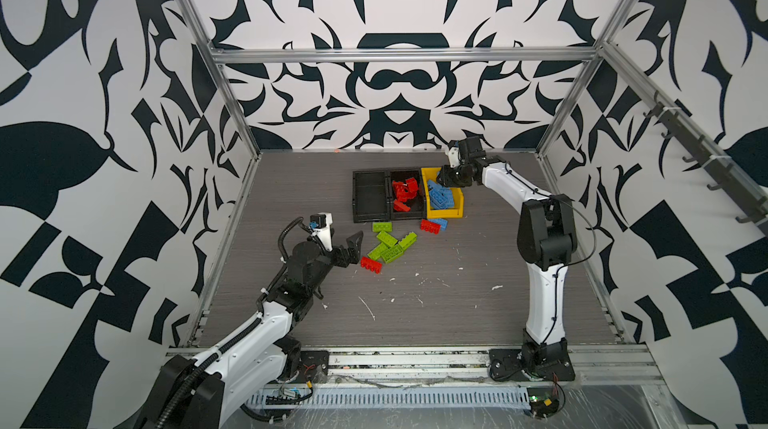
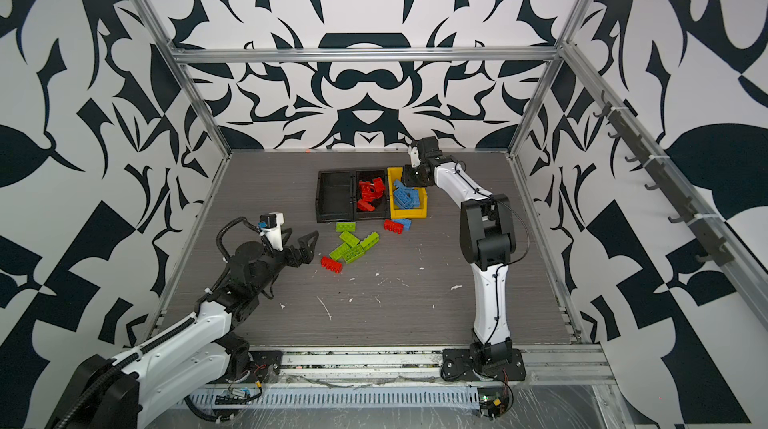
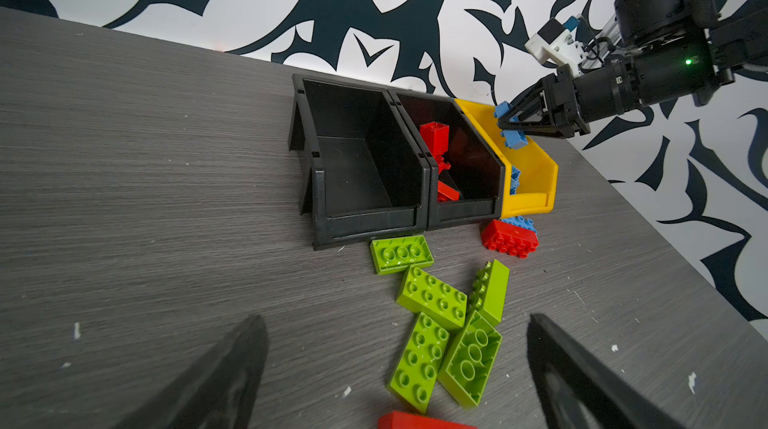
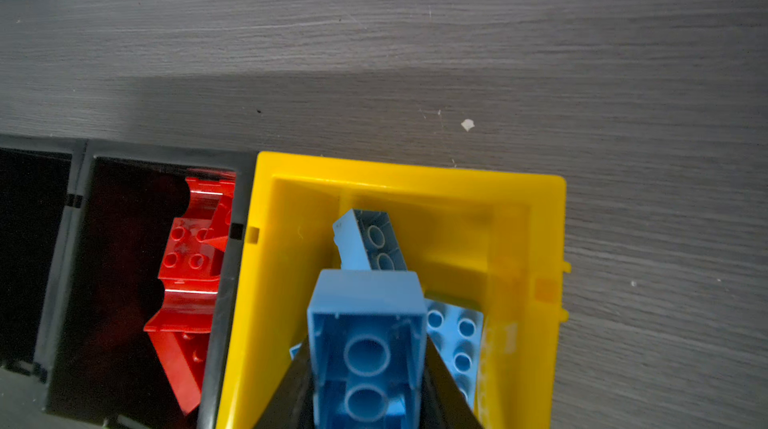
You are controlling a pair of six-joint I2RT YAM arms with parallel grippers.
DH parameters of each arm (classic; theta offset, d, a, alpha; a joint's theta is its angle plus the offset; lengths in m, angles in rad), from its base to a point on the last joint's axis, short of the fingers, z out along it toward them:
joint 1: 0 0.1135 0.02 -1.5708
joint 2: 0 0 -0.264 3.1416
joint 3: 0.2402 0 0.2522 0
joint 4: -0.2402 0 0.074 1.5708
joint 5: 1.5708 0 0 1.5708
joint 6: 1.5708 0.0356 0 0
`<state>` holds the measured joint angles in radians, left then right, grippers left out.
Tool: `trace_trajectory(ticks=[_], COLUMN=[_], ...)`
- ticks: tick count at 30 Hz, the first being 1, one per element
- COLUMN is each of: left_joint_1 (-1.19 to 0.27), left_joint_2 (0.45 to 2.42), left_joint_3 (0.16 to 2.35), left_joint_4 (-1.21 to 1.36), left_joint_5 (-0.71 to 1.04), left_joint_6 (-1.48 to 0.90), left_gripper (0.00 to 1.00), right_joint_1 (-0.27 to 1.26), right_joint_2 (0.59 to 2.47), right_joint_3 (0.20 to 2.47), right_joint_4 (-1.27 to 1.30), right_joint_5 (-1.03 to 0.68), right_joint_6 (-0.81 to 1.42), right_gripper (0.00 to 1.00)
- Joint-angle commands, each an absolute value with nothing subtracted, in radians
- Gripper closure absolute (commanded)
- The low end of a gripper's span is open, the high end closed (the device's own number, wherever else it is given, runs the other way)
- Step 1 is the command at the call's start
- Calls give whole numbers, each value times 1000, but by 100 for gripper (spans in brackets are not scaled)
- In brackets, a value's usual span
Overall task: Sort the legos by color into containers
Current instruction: 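Lift the light-blue brick into the yellow bin and open the right gripper, then move the right gripper down to the red brick beside the yellow bin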
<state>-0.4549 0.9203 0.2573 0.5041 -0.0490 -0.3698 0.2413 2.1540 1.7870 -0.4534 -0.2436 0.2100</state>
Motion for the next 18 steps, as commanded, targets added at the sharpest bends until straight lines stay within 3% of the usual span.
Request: trace_trajectory(ticks=[1,7,18], left_joint_1=[-458,-459,-458], left_joint_2=[917,917,919], left_joint_3=[268,268,270], left_joint_4=[513,512,515], left_joint_5=[-58,-55,-58], left_joint_6=[-371,-372,-373], left_gripper=[0,0,0], right_joint_1=[237,246,342], right_joint_2=[2116,2048,1749], right_joint_3=[1808,1792,1431], right_joint_4=[-463,-502,-431], right_joint_5=[-254,-258,-294], right_joint_6=[216,200,165], right_gripper=[61,40,34])
